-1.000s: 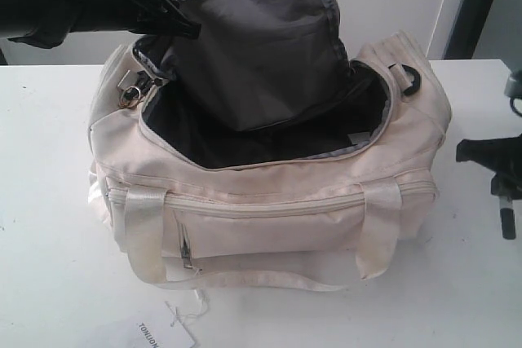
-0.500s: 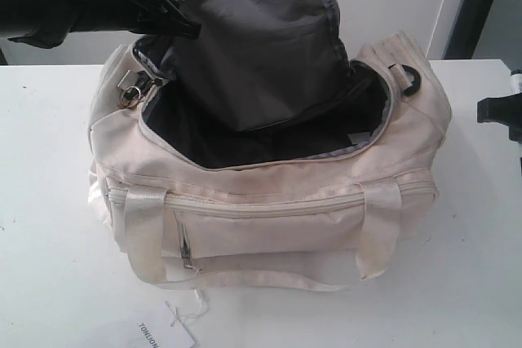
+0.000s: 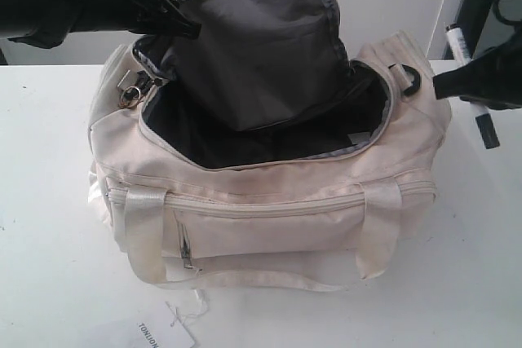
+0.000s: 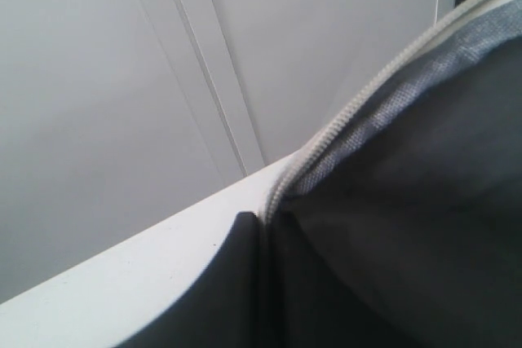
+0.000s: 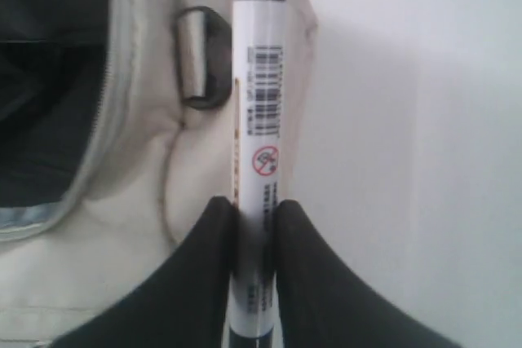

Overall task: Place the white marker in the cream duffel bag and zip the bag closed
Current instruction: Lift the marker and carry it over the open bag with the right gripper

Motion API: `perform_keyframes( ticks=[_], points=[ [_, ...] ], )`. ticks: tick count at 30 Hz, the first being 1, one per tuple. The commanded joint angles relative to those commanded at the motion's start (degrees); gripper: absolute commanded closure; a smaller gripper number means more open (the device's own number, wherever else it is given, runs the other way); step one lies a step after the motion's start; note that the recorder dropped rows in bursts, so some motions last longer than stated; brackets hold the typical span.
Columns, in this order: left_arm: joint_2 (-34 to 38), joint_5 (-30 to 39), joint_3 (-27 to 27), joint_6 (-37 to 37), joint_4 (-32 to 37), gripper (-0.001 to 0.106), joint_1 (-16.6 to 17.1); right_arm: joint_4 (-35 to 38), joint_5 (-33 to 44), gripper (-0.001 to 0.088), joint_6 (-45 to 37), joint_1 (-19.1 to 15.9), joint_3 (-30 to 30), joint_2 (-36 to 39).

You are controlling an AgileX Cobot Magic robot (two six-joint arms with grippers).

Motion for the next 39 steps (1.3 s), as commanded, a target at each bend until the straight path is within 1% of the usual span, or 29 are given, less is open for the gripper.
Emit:
perform_keyframes(
  ticks=[4, 6, 10, 12, 15, 23, 27, 28, 29, 31, 37, 39],
  points=[
    [0.0, 0.0, 0.0, 0.0, 0.0, 0.105, 0.0, 11.4, 2.7, 0.0868, -11.1, 2.1, -2.4, 0.0],
    [0.0, 0.0, 0.0, 0.0, 0.0, 0.105, 0.0, 15.0, 3.3, 0.0868, -16.2, 3.1, -3.2, 0.0],
    [0.0, 0.0, 0.0, 0.0, 0.0, 0.105, 0.0, 25.1, 3.1, 0.0868, -30.1, 5.6, -4.5, 0.6],
    [0.0, 0.0, 0.0, 0.0, 0.0, 0.105, 0.0, 27.9, 3.1, 0.0868, -34.6, 6.8, -4.6, 1.3],
    [0.0, 0.0, 0.0, 0.0, 0.0, 0.105, 0.0, 29.4, 2.3, 0.0868, -39.7, 8.6, -4.6, 3.2],
    [0.0, 0.0, 0.0, 0.0, 0.0, 0.105, 0.0, 30.5, -6.6, 0.0868, -45.0, 12.7, -4.6, 10.1],
    [0.0, 0.0, 0.0, 0.0, 0.0, 0.105, 0.0, 31.6, -9.5, 0.0868, -47.8, 13.7, -4.6, 13.7],
    [0.0, 0.0, 0.0, 0.0, 0.0, 0.105, 0.0, 31.6, -10.9, 0.0868, -47.8, 13.8, -4.6, 14.5],
    [0.0, 0.0, 0.0, 0.0, 0.0, 0.105, 0.0, 31.7, -14.2, 0.0868, -47.8, 14.1, -4.6, 15.9],
    [0.0, 0.0, 0.0, 0.0, 0.0, 0.105, 0.0, 31.7, -16.4, 0.0868, -47.7, 14.1, -4.6, 18.0],
    [0.0, 0.0, 0.0, 0.0, 0.0, 0.105, 0.0, 31.8, -16.4, 0.0860, -46.3, 14.1, -4.6, 22.3],
    [0.0, 0.0, 0.0, 0.0, 0.0, 0.105, 0.0, 31.8, -16.4, 0.0787, -44.9, 14.1, -4.6, 22.5]
  ],
)
